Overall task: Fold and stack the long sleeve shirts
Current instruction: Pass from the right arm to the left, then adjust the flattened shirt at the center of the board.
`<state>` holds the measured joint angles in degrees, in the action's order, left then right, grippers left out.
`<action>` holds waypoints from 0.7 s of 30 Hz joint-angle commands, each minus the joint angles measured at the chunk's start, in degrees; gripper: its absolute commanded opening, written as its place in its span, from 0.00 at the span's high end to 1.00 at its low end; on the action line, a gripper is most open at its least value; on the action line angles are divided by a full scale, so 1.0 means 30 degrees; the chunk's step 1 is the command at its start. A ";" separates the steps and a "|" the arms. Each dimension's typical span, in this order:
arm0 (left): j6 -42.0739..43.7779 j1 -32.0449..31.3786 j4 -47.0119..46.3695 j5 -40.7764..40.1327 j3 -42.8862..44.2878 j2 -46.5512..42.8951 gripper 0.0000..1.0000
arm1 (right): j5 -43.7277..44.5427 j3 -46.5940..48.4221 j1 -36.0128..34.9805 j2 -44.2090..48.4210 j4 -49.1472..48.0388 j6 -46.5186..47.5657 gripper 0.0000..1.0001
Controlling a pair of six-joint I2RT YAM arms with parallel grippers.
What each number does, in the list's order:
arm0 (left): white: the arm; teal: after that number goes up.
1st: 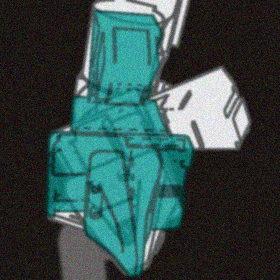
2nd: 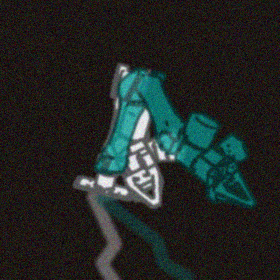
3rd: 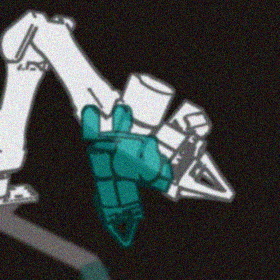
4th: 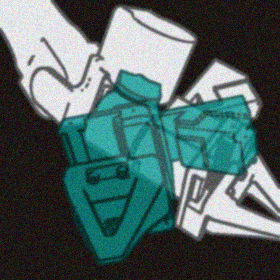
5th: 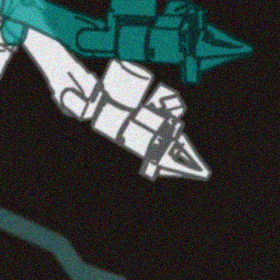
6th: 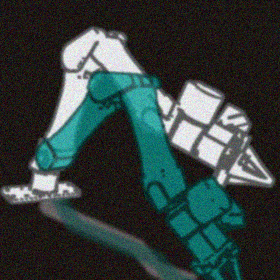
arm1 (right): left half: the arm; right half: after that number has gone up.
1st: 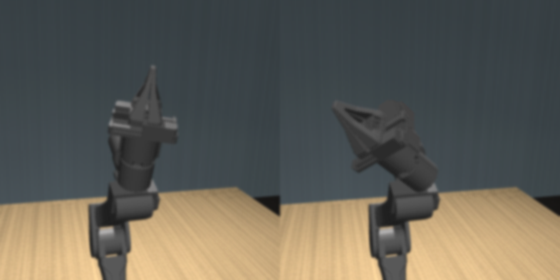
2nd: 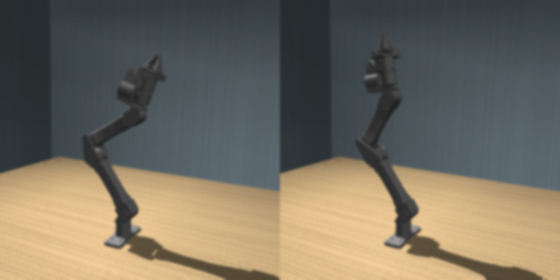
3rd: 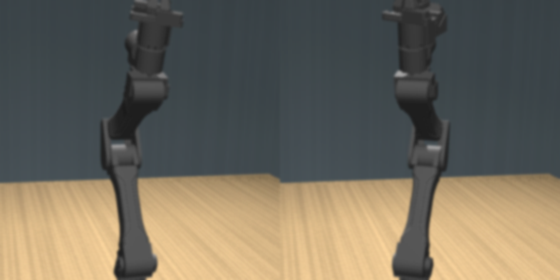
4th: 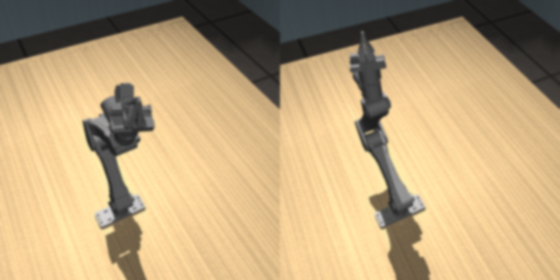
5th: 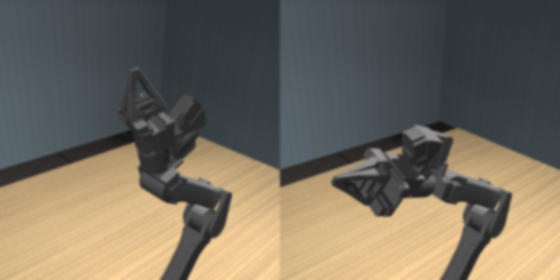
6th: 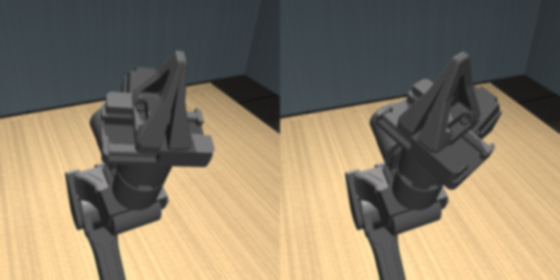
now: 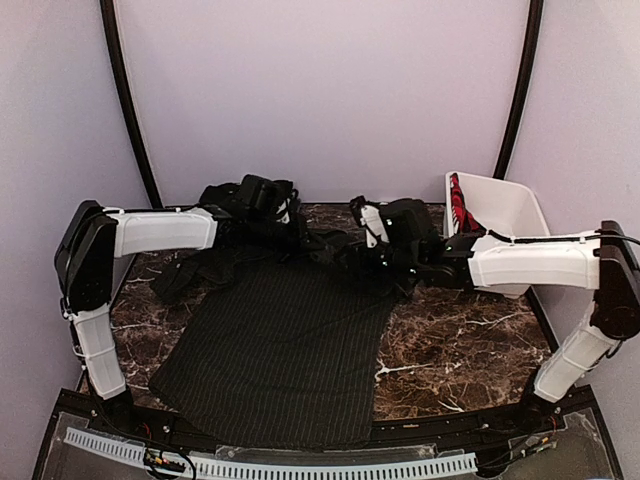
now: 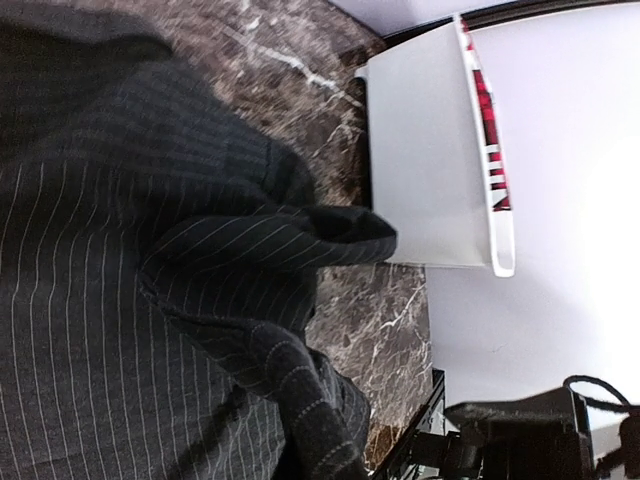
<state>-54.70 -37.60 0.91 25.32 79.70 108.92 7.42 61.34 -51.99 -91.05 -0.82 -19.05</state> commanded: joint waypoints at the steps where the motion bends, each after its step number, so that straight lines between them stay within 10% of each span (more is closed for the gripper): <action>1: 0.4174 0.0113 0.2986 -0.1014 0.2676 -0.1998 1.00 | 0.1742 -0.0537 0.1135 0.1631 0.1655 -0.1637 0.46; 21: 0.5491 0.2297 0.7437 -0.6259 0.4232 -0.6879 1.00 | 0.2187 -0.2014 0.3778 0.1736 0.2031 -0.3202 0.46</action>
<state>-38.15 -32.45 18.02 9.06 91.59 91.00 13.41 55.75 -41.28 -84.64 6.50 -27.75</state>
